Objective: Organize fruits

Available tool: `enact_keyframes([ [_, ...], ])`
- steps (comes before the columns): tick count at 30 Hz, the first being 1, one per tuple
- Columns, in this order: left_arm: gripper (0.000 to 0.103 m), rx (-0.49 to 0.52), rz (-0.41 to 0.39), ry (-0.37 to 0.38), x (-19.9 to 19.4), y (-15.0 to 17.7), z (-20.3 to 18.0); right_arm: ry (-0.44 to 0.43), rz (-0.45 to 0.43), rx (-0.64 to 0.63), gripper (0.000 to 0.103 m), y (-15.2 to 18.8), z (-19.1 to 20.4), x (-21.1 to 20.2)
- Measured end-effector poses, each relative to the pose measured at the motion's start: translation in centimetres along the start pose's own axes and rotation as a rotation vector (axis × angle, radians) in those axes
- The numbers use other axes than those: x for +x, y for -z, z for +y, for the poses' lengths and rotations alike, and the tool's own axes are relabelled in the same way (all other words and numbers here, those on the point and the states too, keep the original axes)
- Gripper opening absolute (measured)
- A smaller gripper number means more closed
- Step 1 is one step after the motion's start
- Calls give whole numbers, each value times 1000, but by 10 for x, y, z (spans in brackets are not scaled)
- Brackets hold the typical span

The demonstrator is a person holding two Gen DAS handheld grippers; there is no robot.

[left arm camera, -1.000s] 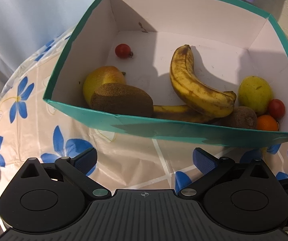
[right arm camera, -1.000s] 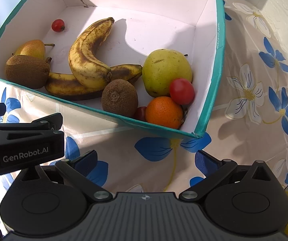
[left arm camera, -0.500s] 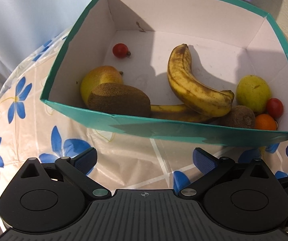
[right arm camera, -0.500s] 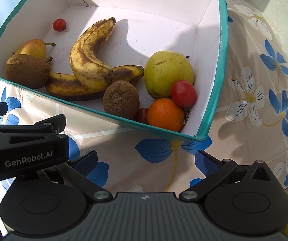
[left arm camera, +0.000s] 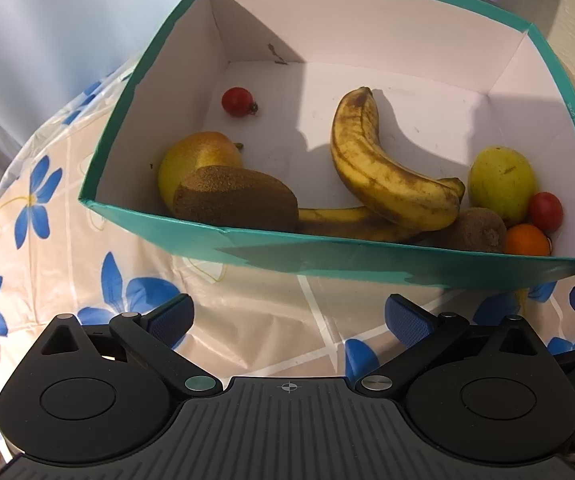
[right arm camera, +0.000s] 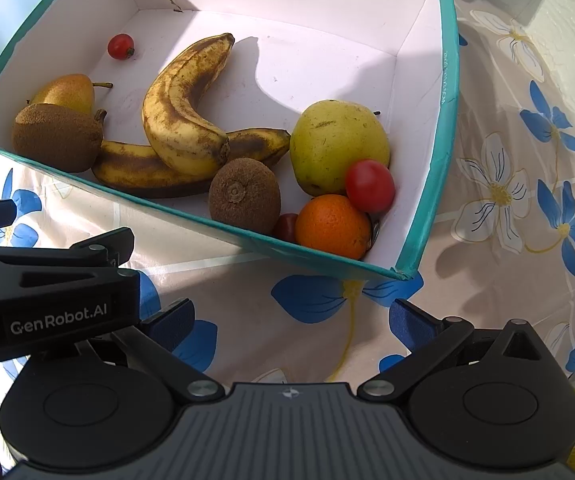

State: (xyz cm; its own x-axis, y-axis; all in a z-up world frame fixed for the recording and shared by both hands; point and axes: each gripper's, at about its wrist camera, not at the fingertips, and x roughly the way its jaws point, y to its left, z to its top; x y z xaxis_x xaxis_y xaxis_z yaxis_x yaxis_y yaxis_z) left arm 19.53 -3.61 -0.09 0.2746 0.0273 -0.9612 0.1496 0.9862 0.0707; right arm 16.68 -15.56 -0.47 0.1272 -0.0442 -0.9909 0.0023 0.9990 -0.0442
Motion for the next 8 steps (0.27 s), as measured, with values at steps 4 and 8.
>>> enact_keyframes([
  [4, 103, 4, -1, -3, 0, 0, -1, 1, 0, 1, 103, 0, -1, 0],
  [8, 103, 6, -5, -4, -1, 0, -2, 3, 1, 1, 103, 1, 0, 0],
])
